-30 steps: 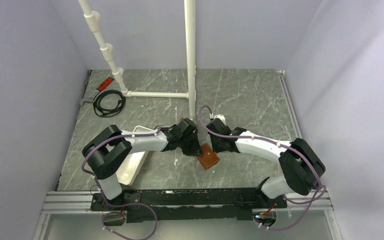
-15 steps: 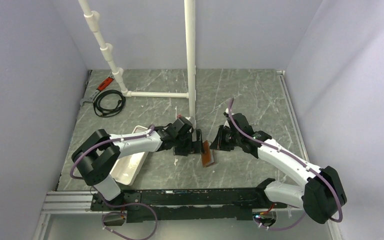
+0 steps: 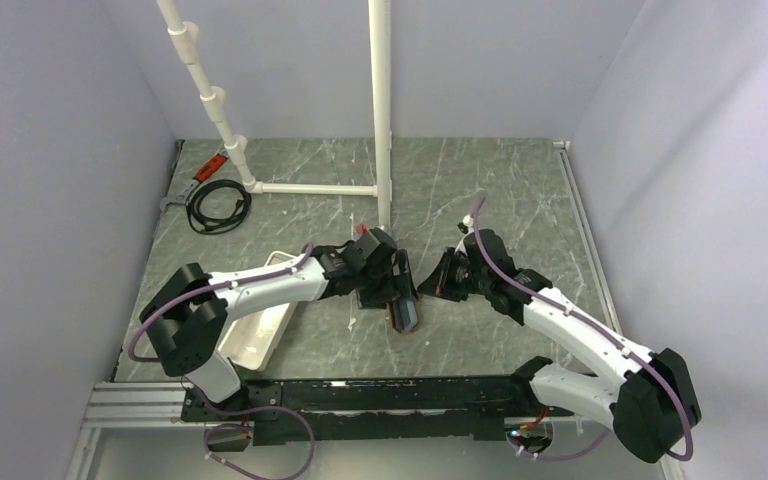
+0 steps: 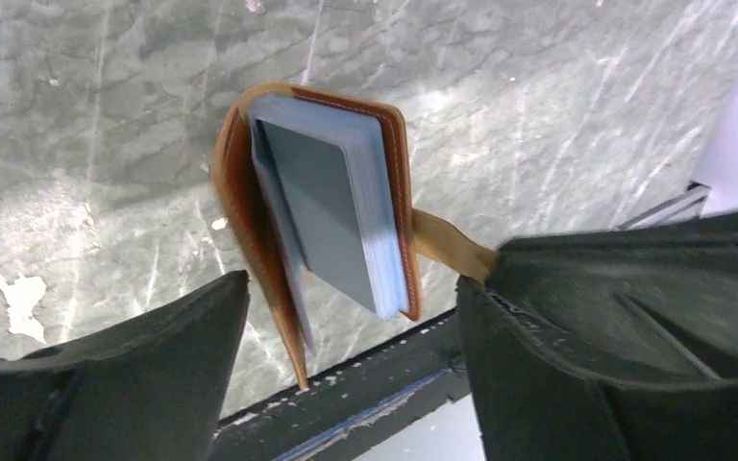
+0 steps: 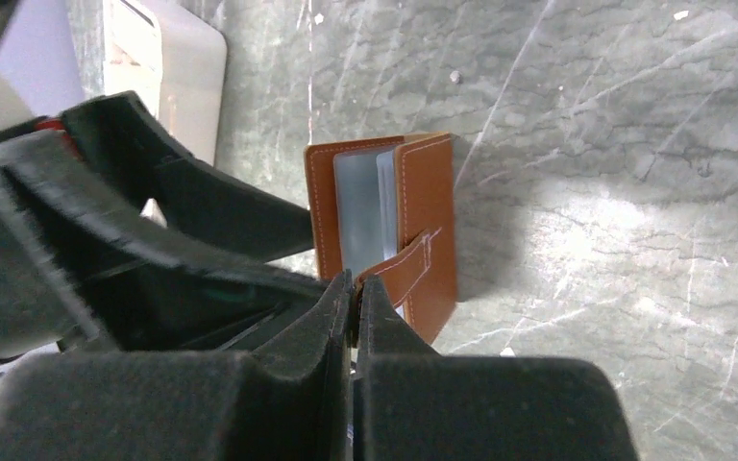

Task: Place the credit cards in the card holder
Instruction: Open the card holder at the center of the board.

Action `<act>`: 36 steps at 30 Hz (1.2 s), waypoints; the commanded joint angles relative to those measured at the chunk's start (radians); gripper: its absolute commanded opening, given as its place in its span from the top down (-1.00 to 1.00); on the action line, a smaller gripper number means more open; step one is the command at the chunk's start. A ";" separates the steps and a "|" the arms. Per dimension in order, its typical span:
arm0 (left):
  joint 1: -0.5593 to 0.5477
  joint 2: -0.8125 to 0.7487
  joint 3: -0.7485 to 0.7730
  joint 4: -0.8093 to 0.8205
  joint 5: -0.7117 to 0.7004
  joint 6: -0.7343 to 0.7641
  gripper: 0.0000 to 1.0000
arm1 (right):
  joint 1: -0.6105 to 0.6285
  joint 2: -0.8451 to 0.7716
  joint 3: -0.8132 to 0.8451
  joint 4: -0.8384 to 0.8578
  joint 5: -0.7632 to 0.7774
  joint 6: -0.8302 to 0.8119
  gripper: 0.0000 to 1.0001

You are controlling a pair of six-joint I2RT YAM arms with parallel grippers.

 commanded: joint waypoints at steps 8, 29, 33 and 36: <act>-0.002 0.003 -0.042 0.005 -0.131 0.019 -0.14 | 0.013 -0.062 -0.011 0.034 -0.019 0.029 1.00; 0.100 0.046 -0.205 0.334 0.179 0.053 -0.39 | -0.333 0.022 -0.150 -0.089 0.155 0.035 1.00; 0.114 0.063 -0.223 0.379 0.220 0.029 -0.45 | -0.387 0.062 -0.161 -0.085 0.191 0.006 1.00; 0.124 0.068 -0.241 0.391 0.220 0.015 -0.44 | -0.403 0.055 -0.176 -0.066 0.199 -0.003 1.00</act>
